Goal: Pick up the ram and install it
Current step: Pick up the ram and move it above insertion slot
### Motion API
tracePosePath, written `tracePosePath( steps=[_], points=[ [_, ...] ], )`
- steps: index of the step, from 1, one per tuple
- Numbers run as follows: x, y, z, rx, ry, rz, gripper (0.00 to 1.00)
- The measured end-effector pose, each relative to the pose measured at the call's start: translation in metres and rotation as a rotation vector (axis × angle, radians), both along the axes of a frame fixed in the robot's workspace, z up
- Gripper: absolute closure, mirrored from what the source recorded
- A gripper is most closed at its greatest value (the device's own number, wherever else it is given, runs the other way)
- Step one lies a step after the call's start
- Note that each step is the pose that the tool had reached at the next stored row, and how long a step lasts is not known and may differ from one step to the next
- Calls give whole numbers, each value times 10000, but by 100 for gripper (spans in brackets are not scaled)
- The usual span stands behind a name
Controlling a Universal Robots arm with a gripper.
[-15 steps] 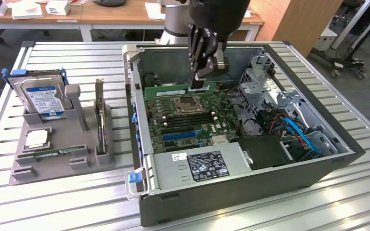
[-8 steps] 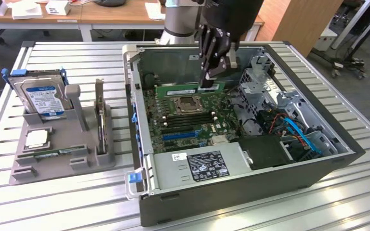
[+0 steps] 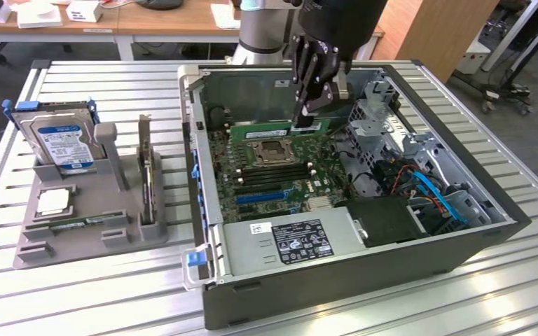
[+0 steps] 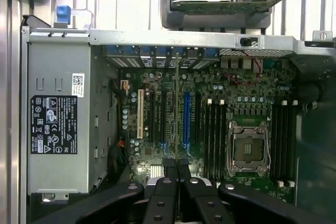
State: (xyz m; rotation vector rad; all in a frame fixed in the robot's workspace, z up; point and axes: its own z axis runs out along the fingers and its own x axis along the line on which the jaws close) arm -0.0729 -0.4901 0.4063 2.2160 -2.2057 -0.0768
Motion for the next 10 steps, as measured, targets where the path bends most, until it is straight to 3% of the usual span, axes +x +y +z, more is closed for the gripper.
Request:
tracePosePath(
  steps=[10],
  points=[
    [227, 0, -4, 4, -2, 0, 89]
  ],
)
